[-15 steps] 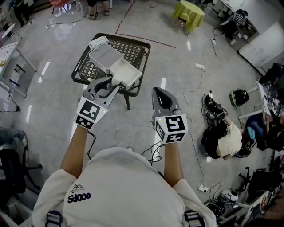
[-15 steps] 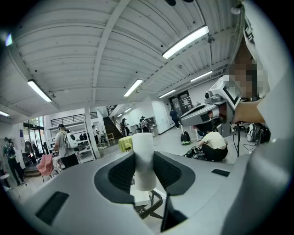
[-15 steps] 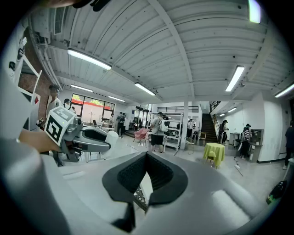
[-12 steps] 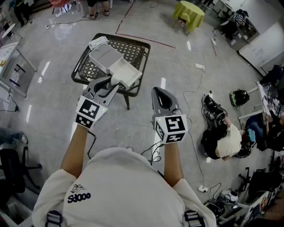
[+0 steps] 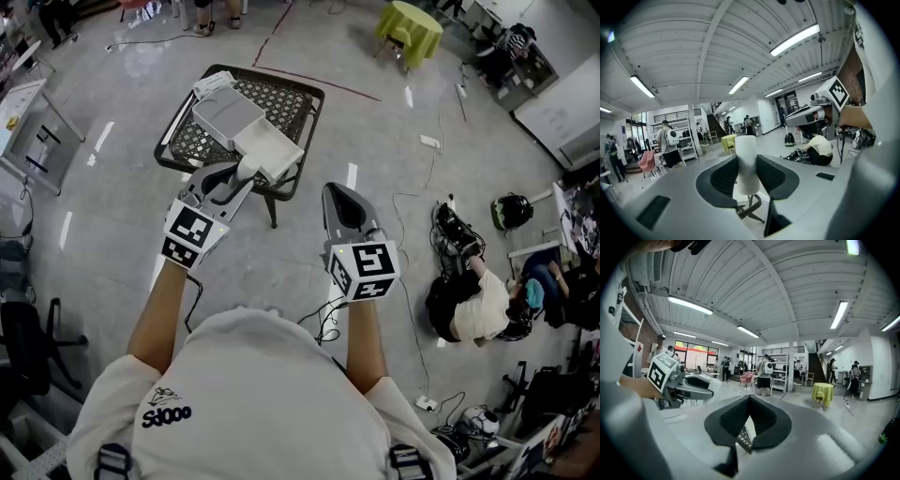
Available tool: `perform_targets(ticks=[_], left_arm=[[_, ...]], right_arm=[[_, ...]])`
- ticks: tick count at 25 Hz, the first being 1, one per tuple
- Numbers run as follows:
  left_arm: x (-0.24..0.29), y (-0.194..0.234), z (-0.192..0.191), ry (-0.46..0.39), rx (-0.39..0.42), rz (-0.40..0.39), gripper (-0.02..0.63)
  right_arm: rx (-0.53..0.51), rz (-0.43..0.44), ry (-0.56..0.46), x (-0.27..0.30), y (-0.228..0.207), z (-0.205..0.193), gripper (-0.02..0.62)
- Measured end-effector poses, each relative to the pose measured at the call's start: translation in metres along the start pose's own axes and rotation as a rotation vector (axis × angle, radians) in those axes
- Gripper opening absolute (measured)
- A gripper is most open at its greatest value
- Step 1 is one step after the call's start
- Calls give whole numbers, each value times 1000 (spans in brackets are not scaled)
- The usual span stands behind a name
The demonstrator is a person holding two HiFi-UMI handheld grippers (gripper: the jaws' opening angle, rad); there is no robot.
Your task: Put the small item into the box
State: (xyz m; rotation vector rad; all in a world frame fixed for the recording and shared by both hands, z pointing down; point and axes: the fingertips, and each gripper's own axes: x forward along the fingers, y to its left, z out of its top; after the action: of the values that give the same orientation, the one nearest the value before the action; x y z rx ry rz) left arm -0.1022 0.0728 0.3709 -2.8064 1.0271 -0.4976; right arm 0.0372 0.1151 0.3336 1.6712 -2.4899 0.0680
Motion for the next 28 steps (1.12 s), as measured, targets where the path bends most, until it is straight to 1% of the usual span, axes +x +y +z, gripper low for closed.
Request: perform_targets(ticks=[5, 13, 16, 19, 23, 28], left_arm=[[8, -7, 2, 15, -2, 14, 124], [22, -19, 7, 10, -31, 46, 124], [25, -28, 8, 1, -30, 59, 124], [28, -33, 6, 10, -33, 69, 124], [33, -30, -1, 31, -39, 79, 124], [46, -25, -3, 23, -54, 74, 124]], right_arm=[[9, 21, 2, -2, -10, -4, 11], [9, 61, -5, -7, -29, -8, 11], [1, 83, 5, -10, -35, -13, 11], [0, 94, 17, -10, -41, -18, 11], [13, 109, 29, -4, -44, -25, 11], [18, 115, 54, 7, -52, -37, 11]])
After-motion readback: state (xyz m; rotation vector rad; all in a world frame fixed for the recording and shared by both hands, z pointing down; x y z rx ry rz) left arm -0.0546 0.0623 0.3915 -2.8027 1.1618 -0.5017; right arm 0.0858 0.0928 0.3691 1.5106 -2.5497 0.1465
